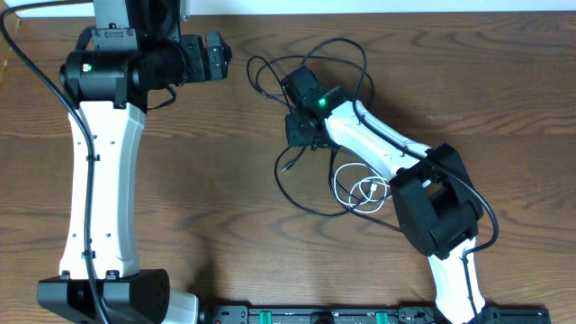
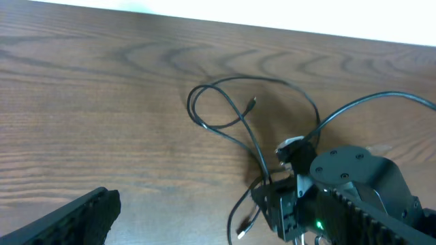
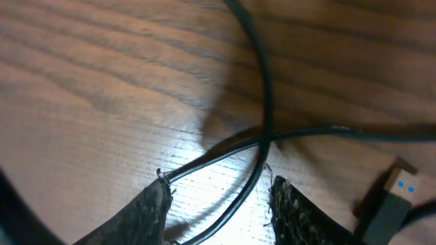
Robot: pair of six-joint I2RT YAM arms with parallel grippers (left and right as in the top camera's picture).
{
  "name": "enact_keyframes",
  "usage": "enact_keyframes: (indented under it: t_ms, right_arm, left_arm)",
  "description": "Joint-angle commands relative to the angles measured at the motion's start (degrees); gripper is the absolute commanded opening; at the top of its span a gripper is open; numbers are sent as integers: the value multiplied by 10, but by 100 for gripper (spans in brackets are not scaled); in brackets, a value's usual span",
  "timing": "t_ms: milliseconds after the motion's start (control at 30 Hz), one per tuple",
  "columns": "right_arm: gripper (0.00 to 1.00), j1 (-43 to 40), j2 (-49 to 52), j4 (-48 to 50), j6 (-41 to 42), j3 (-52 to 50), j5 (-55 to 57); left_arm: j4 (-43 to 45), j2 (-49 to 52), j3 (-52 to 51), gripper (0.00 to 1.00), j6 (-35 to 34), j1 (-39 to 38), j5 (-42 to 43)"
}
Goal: Untangle cables
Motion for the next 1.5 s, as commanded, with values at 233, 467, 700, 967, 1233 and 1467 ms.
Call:
enact_keyframes:
  t_ms: [233,467,700,967,1233,1467]
  right_arm:
    - [51,3,52,21,130,1,20]
    - [52,5,76,20,143,1,21]
    - [23,21,82,-1,143,1,21]
    - [1,-11,62,9,38,28,-48]
    - [1,-108,-62,13,-124,143,-244]
    - [1,-244,-182,-10,-121,210,-115]
  left_arm:
    - [-7,1,4,96,23,2,-8]
    - [-7,1,4,96,27,2,-8]
    - [-7,1,4,96,27,2,-8]
    - [-7,1,4,96,27,2,-8]
    - [-7,1,4,96,27,2,-8]
    - [-7,1,4,96,27,2,-8]
